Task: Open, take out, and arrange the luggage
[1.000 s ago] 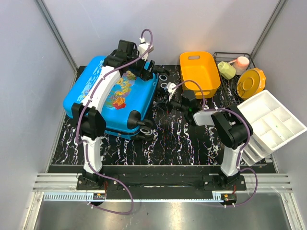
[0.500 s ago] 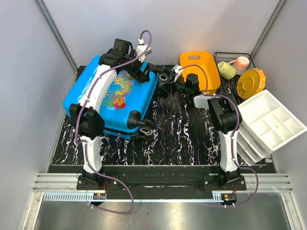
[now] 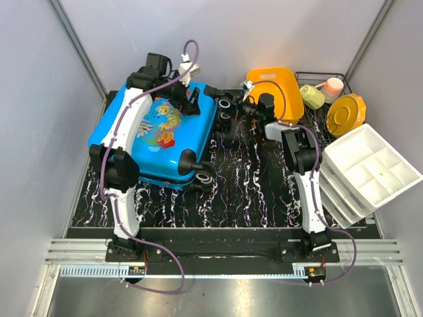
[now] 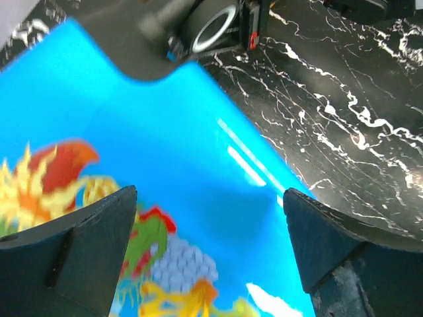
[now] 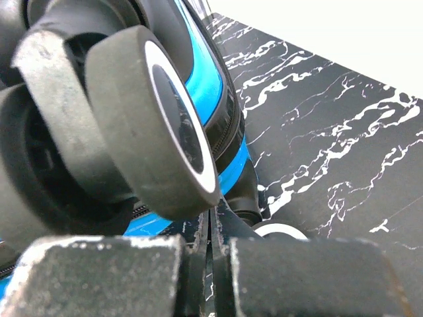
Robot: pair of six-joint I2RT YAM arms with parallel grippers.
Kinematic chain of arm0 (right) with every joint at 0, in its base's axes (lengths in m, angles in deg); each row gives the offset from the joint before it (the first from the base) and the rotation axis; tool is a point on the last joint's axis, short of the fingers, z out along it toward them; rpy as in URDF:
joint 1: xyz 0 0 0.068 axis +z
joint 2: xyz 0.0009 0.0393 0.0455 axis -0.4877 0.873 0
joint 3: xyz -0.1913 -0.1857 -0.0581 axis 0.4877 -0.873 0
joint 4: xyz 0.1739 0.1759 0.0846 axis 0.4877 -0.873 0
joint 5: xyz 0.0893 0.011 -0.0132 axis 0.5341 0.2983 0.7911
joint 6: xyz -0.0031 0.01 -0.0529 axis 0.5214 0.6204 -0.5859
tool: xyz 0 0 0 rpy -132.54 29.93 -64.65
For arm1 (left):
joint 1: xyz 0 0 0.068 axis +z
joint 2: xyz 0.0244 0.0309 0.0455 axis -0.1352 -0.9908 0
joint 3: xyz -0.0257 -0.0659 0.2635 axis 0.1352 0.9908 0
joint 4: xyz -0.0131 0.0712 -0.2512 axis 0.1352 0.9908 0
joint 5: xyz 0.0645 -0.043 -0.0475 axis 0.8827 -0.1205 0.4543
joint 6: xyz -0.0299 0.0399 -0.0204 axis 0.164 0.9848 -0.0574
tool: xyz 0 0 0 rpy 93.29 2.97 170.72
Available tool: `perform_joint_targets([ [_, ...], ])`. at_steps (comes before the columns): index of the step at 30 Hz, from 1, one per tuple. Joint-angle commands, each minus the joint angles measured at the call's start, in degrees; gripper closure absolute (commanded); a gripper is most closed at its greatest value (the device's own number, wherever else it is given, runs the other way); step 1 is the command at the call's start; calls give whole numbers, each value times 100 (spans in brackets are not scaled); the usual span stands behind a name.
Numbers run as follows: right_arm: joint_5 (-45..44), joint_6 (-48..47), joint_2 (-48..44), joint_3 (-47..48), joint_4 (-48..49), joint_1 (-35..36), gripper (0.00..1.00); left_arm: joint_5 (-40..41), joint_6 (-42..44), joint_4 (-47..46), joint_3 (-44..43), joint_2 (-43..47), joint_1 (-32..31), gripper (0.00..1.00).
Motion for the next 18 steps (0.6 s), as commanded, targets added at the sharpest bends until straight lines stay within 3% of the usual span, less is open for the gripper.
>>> perform_joint_targets([
  [1,-68,443,332,722,382,-246,100,-240,-950,88,102,595,815,2],
  [3,152,452,298,609,505,-237,100,-74,-1776,-438,119,772,1509,1],
  [8,618,470,52,310,716,-228,100,201,-2523,-872,-30,649,2809,1],
  [11,723,461,-28,221,672,-219,100,139,-2579,-1031,-109,404,3241,1],
  [18,732,347,-247,-50,540,-158,100,-264,-2508,-794,241,-159,3489,2],
])
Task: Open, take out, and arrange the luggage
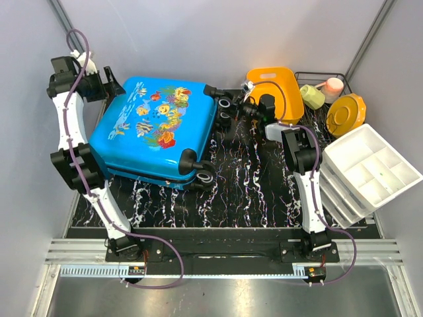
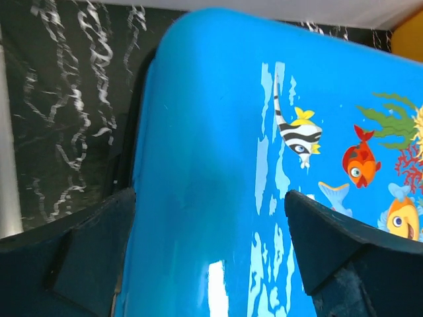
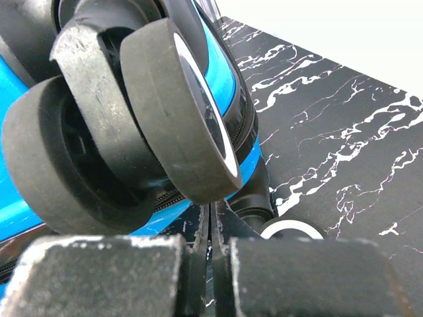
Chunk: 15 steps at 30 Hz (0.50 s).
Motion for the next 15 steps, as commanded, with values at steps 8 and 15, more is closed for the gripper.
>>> perform_joint_targets([
  [8,525,-201,-846,-773,157,-48,100,-1844,72,409,85,-983,-716,14],
  [15,393,-297,-1487,-1668,52,-31,100,-1670,651,1039,-1326,-1398,-911,21],
])
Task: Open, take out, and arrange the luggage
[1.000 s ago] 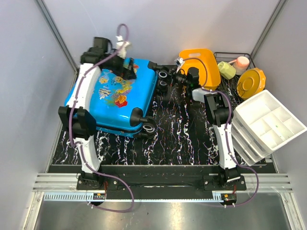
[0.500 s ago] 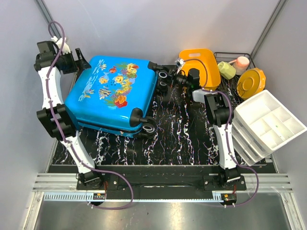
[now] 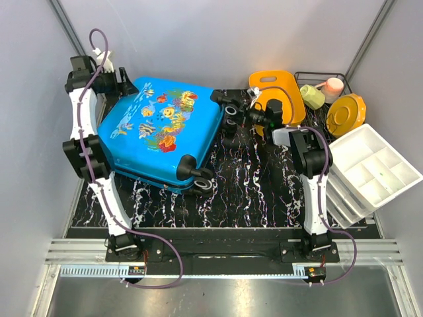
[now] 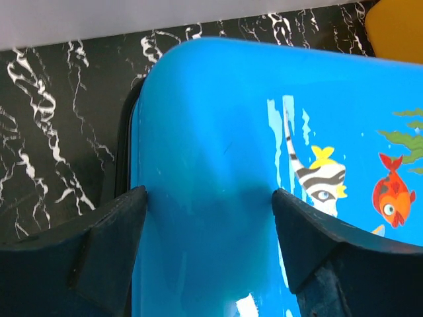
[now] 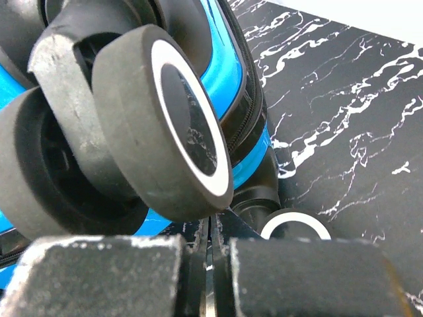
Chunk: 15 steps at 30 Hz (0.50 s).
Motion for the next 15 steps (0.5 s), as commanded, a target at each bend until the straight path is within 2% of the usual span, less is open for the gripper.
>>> perform_joint_targets([
  [1,246,-151,-736,-437,6,90,100,-443,418,1502,-892,-203,-505,20],
  [2,220,-178,-789,-498,-90,107,100,-195,706,1573,-981,-63,-504,18],
  [5,149,-327,-1000,-701,-231,160,100,526,1008,1373,-396,1051,-522,12],
  [6,141,-440,-1061,-762,-275,195,100,711,999,1145,233,1464,-505,11],
  [8,88,-512,-1097,-798,-346,213,100,993,991,1099,869,2501,-452,9],
  [9,70,-564,-1140,-824,-355,230,100,1046,930,1117,1569,2827,-391,9],
  [10,9,-599,-1167,-842,-407,222,100,960,642,1108,1950,3500,-147,9],
  [11,-9,-635,-1202,-868,-425,230,100,767,474,1125,2337,3794,39,9],
  [12,-26,-713,-1246,-894,-443,231,100,539,307,1169,3097,4066,258,9],
  [13,-44,-749,-1290,-921,-495,231,100,494,35,1222,3453,4635,660,10],
  [15,-35,-845,-1378,-1008,-539,239,100,284,-38,1511,4452,5130,1049,11],
])
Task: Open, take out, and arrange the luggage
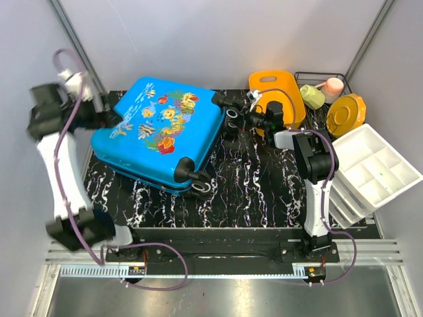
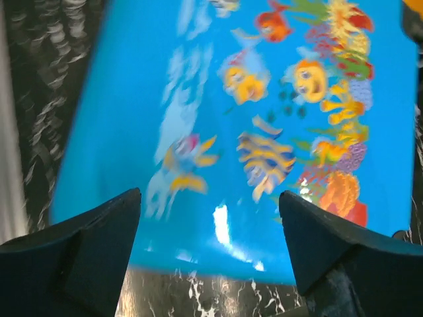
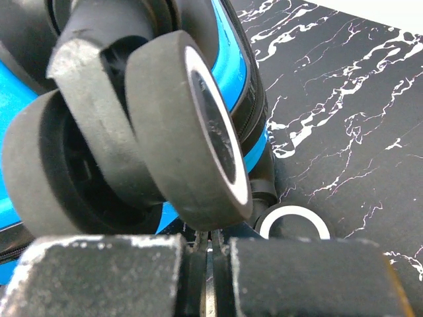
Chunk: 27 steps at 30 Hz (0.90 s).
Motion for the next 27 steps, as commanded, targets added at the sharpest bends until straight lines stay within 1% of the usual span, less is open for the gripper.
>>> perform_joint_targets([
  [1,356,-291,-626,-182,-91,193,100,-317,-529,526,1653,1134,1174,12],
  [2,365,-343,-653,-252,-92,211,100,-395,-538,771,1926,1493,1369,12],
  [3,382,-396,-696,-279,-109,228,100,-866,-539,869,2477,1653,1580,12],
  [4,382,-414,-714,-297,-127,246,100,-1097,-539,948,2743,1777,1947,12],
  [5,382,-431,-723,-332,-144,246,100,-1264,-573,914,3207,2013,2055,11],
  [7,391,-475,-741,-358,-144,264,100,-1687,-731,739,3509,2138,2092,11],
  [9,400,-467,-723,-367,-153,281,100,-1959,-1239,-93,3913,2200,2092,9],
  [10,400,-467,-723,-385,-144,290,100,-2013,-1746,-454,4010,2174,2092,9],
  [11,409,-458,-714,-394,-136,299,100,-2065,-1960,-1188,4107,2104,2092,8],
  [12,409,-467,-714,-402,-127,308,100,-2031,-2180,-1570,4108,1877,2083,8],
  [13,400,-449,-723,-411,-118,316,100,-1987,-2617,-1956,4082,1718,2083,8],
  [14,382,-423,-732,-437,-109,343,100,-1969,-2830,-2621,3942,1490,2083,8],
  [15,391,-423,-749,-446,-109,343,100,-1961,-3146,-2863,3811,1018,2066,8],
  [16,382,-414,-758,-464,-92,360,100,-1943,-3210,-3013,3635,700,2004,9],
  [17,382,-370,-776,-499,-83,369,100,-1908,-3245,-3145,3181,436,1960,10],
  [18,365,-361,-811,-516,-74,404,100,-1847,-3211,-3164,2915,181,1899,11],
  [19,365,-344,-811,-525,-74,422,100,-1829,-3193,-3164,2643,-353,1759,12],
  [20,347,-344,-828,-560,-83,439,100,-1811,-3158,-3138,2101,-575,1679,13],
  [22,286,-317,-873,-587,-100,518,100,-1741,-3026,-3015,1553,-1242,1469,13],
  [23,251,-274,-907,-613,-100,562,100,-1749,-2948,-2841,1063,-1463,1416,14],
  [27,119,-177,-1022,-719,-83,834,100,-1584,-2491,-2445,111,-2150,1003,16],
])
